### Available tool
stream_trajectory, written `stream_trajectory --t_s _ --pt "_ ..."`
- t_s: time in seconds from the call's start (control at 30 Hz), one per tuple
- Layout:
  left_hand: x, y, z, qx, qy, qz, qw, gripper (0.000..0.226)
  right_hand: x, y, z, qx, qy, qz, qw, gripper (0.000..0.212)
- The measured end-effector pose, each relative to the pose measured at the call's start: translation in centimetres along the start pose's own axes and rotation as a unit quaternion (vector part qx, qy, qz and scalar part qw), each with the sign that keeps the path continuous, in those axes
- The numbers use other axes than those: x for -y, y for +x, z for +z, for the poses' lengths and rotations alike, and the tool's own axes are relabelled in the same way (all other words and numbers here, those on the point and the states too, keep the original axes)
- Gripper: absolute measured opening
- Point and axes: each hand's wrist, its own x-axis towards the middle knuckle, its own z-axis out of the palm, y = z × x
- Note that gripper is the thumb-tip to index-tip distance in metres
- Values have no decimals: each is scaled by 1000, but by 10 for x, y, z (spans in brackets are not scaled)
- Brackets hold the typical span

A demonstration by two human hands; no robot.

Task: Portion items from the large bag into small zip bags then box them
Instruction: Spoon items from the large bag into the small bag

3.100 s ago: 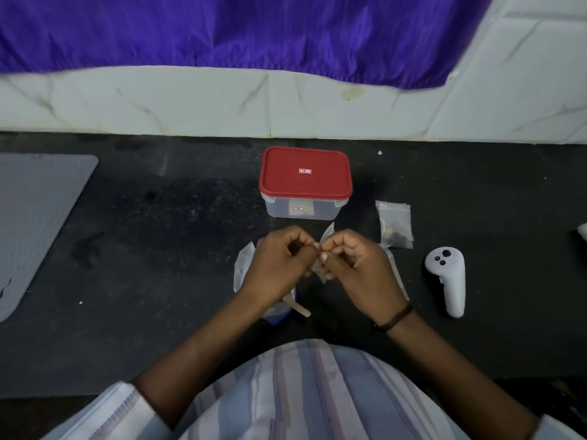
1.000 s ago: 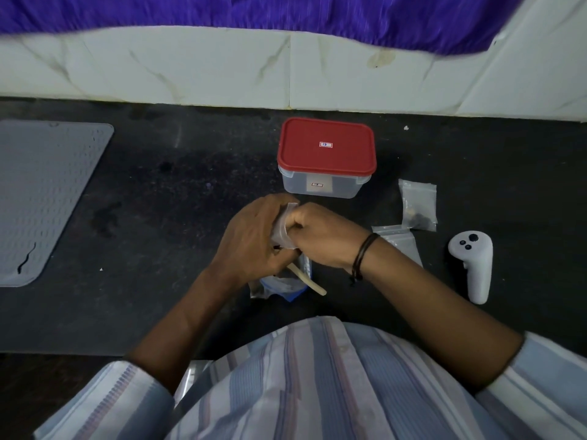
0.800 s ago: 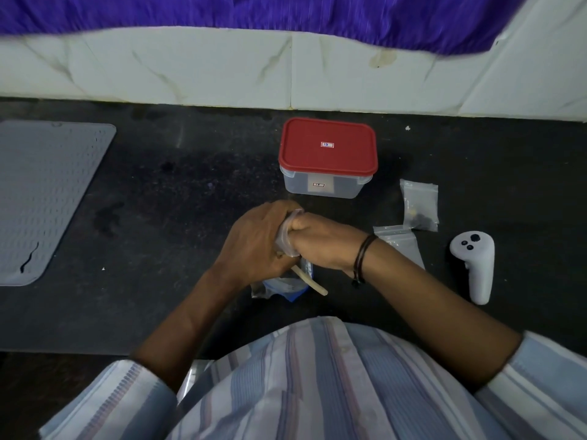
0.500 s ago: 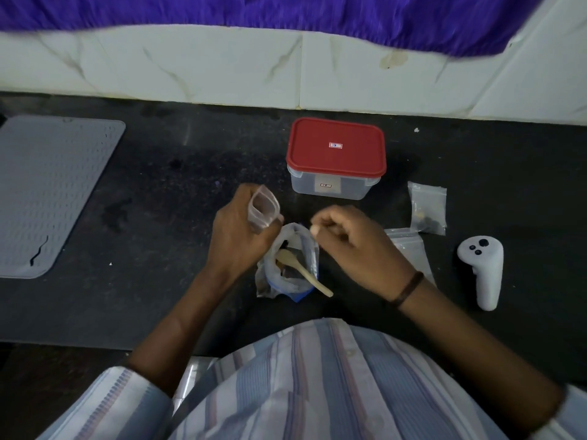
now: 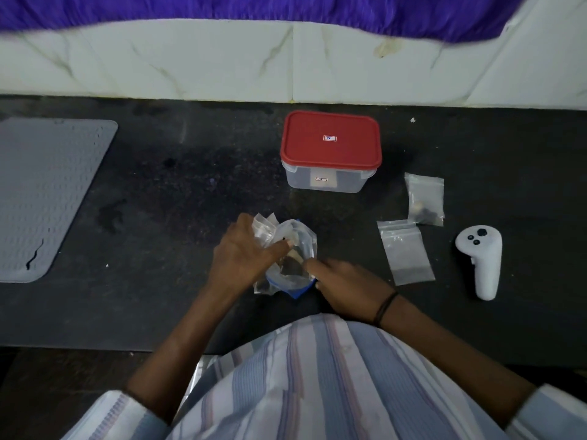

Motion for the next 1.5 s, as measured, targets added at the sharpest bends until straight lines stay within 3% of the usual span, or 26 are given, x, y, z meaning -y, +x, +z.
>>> stream_trajectory --t_s 0.13,0.3,0.67,0.87,1.03,1.13,1.27,1.5 --pt "1 4 0 15 -83 -63 994 46 1 -1 -5 -120 -42 -3 992 34" --pt "-1 7 5 -5 -210 -87 974 33 8 9 -8 -230 -72 1 970 7" --pt "5 14 11 44 -400 -119 908 18 10 29 0 -171 96 51 979 22" --pt "13 20 10 59 -454 -129 879 40 5 31 5 -172 106 57 978 24" --pt "21 24 10 103 -508 -122 846 33 3 31 9 -166 138 54 975 25" --pt "20 26 12 83 -476 -127 866 38 3 29 11 -185 216 72 956 25" --pt "17 27 13 60 -432 -111 893 40 1 23 14 -184 374 133 899 28" --pt "22 25 8 38 -327 -59 942 34 -2 13 14 -223 426 138 866 26"
